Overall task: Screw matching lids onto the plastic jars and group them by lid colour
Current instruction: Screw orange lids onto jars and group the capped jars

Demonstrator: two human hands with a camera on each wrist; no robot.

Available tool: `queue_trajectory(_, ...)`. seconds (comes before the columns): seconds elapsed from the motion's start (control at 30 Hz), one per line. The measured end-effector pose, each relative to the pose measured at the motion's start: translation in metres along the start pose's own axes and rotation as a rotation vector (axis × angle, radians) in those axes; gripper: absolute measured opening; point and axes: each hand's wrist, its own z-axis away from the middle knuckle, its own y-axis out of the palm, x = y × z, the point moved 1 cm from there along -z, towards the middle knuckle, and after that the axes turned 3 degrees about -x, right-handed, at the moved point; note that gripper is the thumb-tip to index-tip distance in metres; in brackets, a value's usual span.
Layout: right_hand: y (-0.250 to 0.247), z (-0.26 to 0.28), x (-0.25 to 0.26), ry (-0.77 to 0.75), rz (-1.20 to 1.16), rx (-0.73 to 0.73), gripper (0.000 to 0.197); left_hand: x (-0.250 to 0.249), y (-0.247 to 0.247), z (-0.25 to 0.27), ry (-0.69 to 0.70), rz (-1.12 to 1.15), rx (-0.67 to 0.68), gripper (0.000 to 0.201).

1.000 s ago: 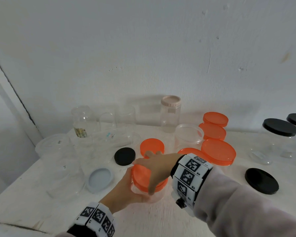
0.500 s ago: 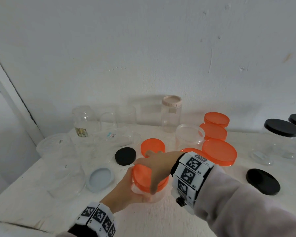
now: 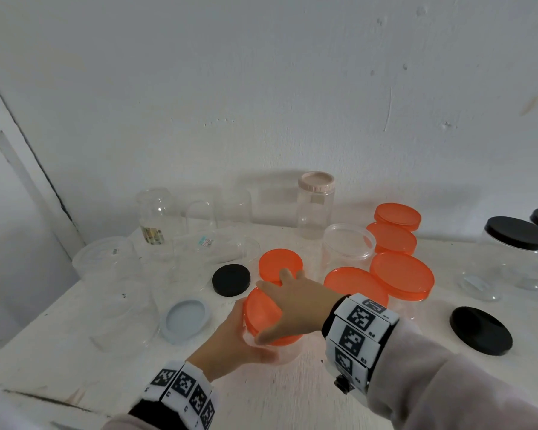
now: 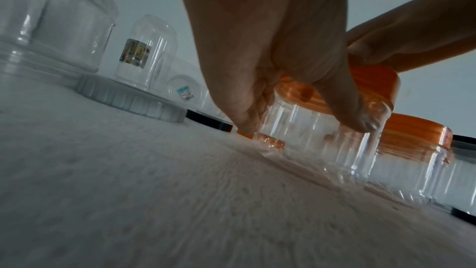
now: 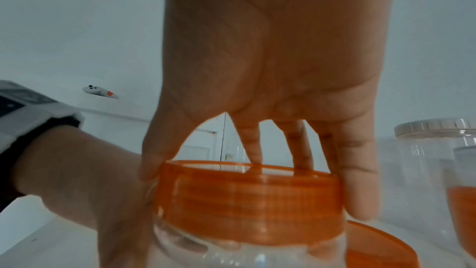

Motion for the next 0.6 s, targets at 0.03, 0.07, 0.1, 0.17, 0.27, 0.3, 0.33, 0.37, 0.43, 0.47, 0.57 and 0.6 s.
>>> queue_trajectory(0.03,0.002,0.000,0.000,0.007,-0.002,-0.018,0.100,0.000,0.000,0.000,-0.003,-0.002,-0.005,0.104)
queue_trajectory(0.07,0.004,0.001,0.001,0.015,-0.004,-0.038,0.100,0.001,0.000,0.000,-0.004,-0.001,-0.010,0.104)
queue_trajectory(0.1,0.006,0.002,0.001,0.024,-0.008,-0.059,0.099,0.001,-0.001,0.001,-0.006,-0.003,-0.014,0.104)
queue_trajectory(0.17,0.009,0.004,0.003,0.046,-0.017,-0.099,0.098,0.002,-0.001,0.000,-0.004,-0.020,-0.012,0.106)
queue_trajectory(0.27,0.017,0.007,0.007,0.085,-0.012,-0.176,0.094,0.001,-0.003,-0.002,0.004,-0.064,0.009,0.107)
queue_trajectory(0.3,0.020,0.007,0.010,0.098,-0.010,-0.204,0.092,0.000,-0.003,-0.003,0.009,-0.073,0.012,0.107)
queue_trajectory(0.33,0.025,0.008,0.014,0.114,-0.010,-0.229,0.090,0.000,-0.003,-0.004,0.014,-0.082,0.014,0.106)
queue_trajectory(0.37,0.029,0.009,0.017,0.131,-0.010,-0.253,0.089,0.000,-0.004,-0.004,0.022,-0.096,0.016,0.106)
queue_trajectory(0.43,0.036,0.010,0.023,0.164,-0.012,-0.301,0.087,-0.001,-0.004,-0.003,0.044,-0.150,0.016,0.104)
queue_trajectory(0.47,0.039,0.011,0.024,0.174,-0.021,-0.315,0.086,-0.003,-0.006,-0.002,0.054,-0.195,0.014,0.102)
queue_trajectory(0.57,0.044,0.013,0.022,0.175,-0.049,-0.307,0.085,-0.010,-0.021,0.005,0.093,-0.431,-0.033,0.087)
queue_trajectory(0.6,0.045,0.013,0.021,0.172,-0.054,-0.301,0.085,-0.013,-0.030,0.008,0.118,-0.531,-0.072,0.080)
